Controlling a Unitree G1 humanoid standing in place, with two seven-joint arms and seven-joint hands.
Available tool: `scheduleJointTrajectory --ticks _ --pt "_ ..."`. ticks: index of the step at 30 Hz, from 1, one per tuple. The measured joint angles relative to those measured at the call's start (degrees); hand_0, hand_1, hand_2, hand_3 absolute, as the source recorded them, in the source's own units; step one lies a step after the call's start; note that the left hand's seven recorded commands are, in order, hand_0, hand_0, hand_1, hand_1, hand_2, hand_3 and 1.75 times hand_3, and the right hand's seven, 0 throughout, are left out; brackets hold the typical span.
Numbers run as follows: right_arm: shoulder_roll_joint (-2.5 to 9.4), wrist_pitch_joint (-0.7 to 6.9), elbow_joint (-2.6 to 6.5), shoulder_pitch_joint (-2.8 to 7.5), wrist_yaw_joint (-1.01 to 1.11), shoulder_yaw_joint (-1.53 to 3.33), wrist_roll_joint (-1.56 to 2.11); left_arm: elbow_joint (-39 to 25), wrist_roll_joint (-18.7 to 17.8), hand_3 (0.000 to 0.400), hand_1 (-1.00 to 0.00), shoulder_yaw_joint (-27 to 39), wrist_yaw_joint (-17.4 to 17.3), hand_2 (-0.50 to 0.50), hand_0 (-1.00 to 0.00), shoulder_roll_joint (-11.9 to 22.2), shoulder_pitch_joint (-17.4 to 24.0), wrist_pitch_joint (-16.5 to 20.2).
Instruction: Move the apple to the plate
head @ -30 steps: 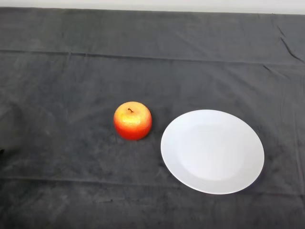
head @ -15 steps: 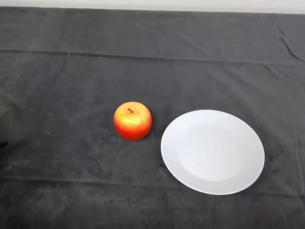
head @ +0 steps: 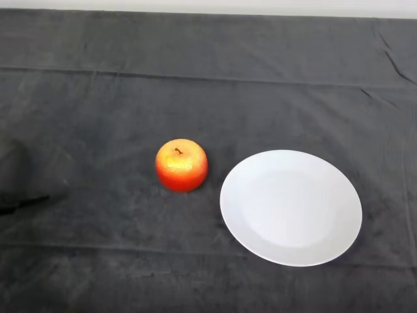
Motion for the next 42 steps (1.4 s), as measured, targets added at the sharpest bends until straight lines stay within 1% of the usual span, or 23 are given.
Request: scheduleJointTrajectory --ticks 5,9,15,19,22,28,31,35,42 --pt "0.0 0.0 0.0 0.0 0.0 0.03 0.0 -6.84 1.18 0.0 0.0 -0.98 -0.13 0.0 0.0 -0.25 0.06 0.83" --pt "0.0 0.0 0.0 0.0 0.0 0.04 0.0 -12.96 1.74 0.0 0.0 -1.82 -0.5 0.0 0.0 -0.24 0.33 2.48" --pt "0.0 0.0 0.0 0.0 0.0 0.05 0.0 -21.28 3.36 0.0 0.0 -3.09 -1.16 0.0 0.0 -0.34 3.47 4.96" --pt "0.0 0.0 0.0 0.0 0.0 0.07 0.0 -23.54 4.03 0.0 0.0 -3.94 -1.2 0.0 0.0 -0.66 5.55 6.25" --pt "0.0 -0.01 0.0 0.0 0.0 0.1 0.0 -24.09 4.72 0.0 0.0 -4.91 -1.8 0.0 0.0 -0.9 5.64 7.46" --pt "0.0 -0.01 0.0 0.0 0.0 0.18 -0.01 -29.97 5.85 0.0 0.0 -5.48 -2.54 0.0 0.0 -2.76 5.83 10.58" --pt "0.0 -0.01 -0.01 0.0 -0.01 0.18 -0.01 -31.81 5.99 0.0 0.0 -7.06 -2.94 0.0 0.0 -3.42 5.84 11.82" --pt "0.0 -0.01 -0.01 0.0 -0.02 0.18 -0.01 -32.28 6.97 0.0 0.0 -7.83 -3.17 0.0 0.0 -5.1 5.85 12.45" --pt "0.0 -0.01 -0.05 0.0 -0.06 0.22 0.0 -32.37 7.18 0.0 0.0 -9.93 -3.7 0.0 0.0 -6.82 5.85 13.5"
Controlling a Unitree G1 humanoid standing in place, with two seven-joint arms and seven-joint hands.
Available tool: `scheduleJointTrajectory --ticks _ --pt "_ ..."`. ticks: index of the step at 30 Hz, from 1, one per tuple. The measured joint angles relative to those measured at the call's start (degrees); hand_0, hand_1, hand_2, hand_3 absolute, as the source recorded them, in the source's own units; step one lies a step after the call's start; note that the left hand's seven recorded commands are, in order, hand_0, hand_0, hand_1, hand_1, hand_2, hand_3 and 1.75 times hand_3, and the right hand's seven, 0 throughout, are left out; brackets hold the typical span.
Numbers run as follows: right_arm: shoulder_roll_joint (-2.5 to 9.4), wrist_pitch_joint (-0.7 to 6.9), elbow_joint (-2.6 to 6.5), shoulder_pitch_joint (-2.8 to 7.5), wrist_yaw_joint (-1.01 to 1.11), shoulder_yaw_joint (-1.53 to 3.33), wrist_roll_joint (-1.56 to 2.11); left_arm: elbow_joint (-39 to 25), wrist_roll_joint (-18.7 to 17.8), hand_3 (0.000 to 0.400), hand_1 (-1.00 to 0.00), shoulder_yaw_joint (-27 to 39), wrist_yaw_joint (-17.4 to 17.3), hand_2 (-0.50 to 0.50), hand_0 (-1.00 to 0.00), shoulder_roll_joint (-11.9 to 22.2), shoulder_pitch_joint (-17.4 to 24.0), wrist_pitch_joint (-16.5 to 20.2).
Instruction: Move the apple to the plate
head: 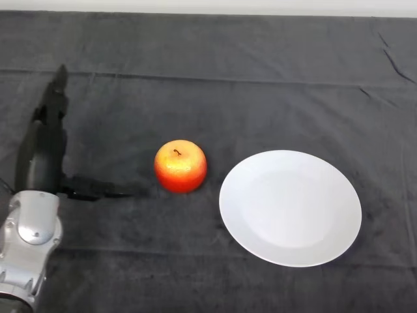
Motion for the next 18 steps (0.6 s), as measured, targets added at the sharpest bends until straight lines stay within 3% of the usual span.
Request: scheduleJointTrajectory --ticks 18 --pt "0.0 0.0 -0.46 0.0 -0.2 0.07 0.0 0.0 0.72 0.0 0.0 -6.72 -0.43 0.0 0.0 -4.68 -0.23 1.98"
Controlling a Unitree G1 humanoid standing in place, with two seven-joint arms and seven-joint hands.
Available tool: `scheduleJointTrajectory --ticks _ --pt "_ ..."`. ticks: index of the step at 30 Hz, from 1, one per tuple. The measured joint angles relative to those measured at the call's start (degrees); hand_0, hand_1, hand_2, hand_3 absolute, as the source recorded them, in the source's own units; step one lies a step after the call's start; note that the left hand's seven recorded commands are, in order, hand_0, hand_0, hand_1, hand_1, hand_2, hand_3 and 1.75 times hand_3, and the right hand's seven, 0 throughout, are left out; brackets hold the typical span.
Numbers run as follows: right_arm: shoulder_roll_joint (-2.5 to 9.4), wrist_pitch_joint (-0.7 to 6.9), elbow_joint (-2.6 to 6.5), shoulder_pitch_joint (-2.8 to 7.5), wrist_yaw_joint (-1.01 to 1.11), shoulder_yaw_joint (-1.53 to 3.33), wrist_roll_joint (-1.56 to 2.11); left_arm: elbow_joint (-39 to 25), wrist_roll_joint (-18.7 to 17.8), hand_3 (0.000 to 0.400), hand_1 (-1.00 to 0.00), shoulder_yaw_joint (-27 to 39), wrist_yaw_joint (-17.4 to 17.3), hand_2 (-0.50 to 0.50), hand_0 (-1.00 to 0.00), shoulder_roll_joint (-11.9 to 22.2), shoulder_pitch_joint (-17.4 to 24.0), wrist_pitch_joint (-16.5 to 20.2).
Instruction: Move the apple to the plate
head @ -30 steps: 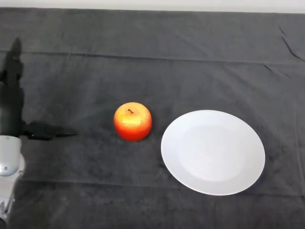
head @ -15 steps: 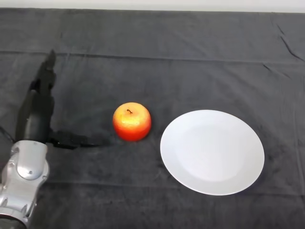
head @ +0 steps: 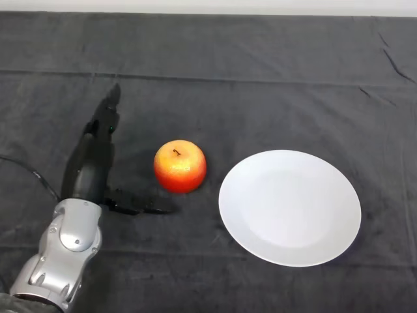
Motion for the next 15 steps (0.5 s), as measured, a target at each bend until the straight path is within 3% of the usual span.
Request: scheduleJointTrajectory --ticks 12,13,14,15 --pt "0.0 0.0 0.0 0.0 -0.13 0.0 0.0 6.49 -0.98 0.0 0.0 -2.95 -0.01 0.0 0.0 -0.98 -2.57 -0.05" --pt "0.0 0.0 0.0 0.0 -0.14 0.01 0.0 7.03 -0.98 0.118 0.0 -3.44 -0.01 -0.15 -0.29 -0.99 -3.04 -0.05" --pt "0.0 0.0 0.0 0.0 -0.14 0.01 0.0 7.1 -0.98 0.273 0.0 -3.69 -0.01 -0.34 -0.68 -1.01 -3.21 -0.06" --pt "0.0 0.0 0.0 0.0 -0.14 0.01 0.0 7.15 -0.99 0.4 -0.09 -3.77 -0.01 -0.46 -1.0 -1.08 -3.39 -0.08"
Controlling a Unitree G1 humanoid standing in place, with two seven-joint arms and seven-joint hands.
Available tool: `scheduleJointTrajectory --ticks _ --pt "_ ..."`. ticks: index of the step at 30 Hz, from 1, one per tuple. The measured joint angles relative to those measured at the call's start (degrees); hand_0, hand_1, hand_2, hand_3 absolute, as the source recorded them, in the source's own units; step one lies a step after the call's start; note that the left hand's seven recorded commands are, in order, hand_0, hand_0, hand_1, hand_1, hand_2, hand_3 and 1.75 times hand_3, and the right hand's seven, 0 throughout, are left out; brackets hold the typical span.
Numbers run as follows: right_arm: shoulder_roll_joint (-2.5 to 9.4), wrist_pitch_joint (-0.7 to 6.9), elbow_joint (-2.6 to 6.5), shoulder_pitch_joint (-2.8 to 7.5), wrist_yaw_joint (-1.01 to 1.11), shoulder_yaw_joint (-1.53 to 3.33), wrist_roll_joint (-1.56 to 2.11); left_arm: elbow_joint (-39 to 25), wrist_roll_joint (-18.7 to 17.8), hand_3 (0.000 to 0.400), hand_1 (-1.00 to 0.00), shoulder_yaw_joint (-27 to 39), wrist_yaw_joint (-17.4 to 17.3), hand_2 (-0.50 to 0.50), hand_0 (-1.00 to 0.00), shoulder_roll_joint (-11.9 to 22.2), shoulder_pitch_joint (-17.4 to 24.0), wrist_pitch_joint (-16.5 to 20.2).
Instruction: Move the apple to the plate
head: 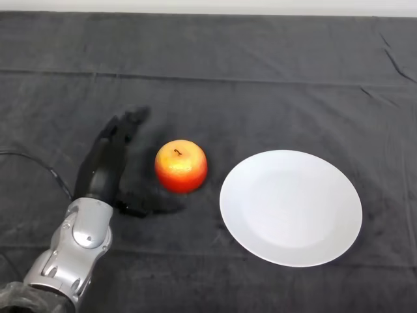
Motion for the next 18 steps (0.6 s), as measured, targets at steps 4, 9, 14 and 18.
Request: scheduleJointTrajectory --ticks 4,9,14,18 --pt "0.0 0.0 0.0 0.0 0.0 0.0 0.0 1.37 -0.43 0.4 -1.0 -0.76 0.0 0.0 -1.0 -0.63 -1.66 -0.09" --pt "0.0 0.0 0.0 0.0 0.0 0.1 0.01 1.68 -1.12 0.4 -1.0 -2.1 0.04 0.0 -1.0 -1.11 -2.22 -0.09" --pt "0.0 0.0 0.0 0.0 0.0 0.1 0.01 1.65 -1.16 0.4 -1.0 -2.61 0.15 0.0 -1.0 -1.21 -2.42 -0.03" --pt "0.0 0.0 0.0 0.0 0.0 0.11 0.01 -0.02 -1.18 0.4 -1.0 -3.07 0.16 0.0 -1.0 -1.2 -2.45 1.77"
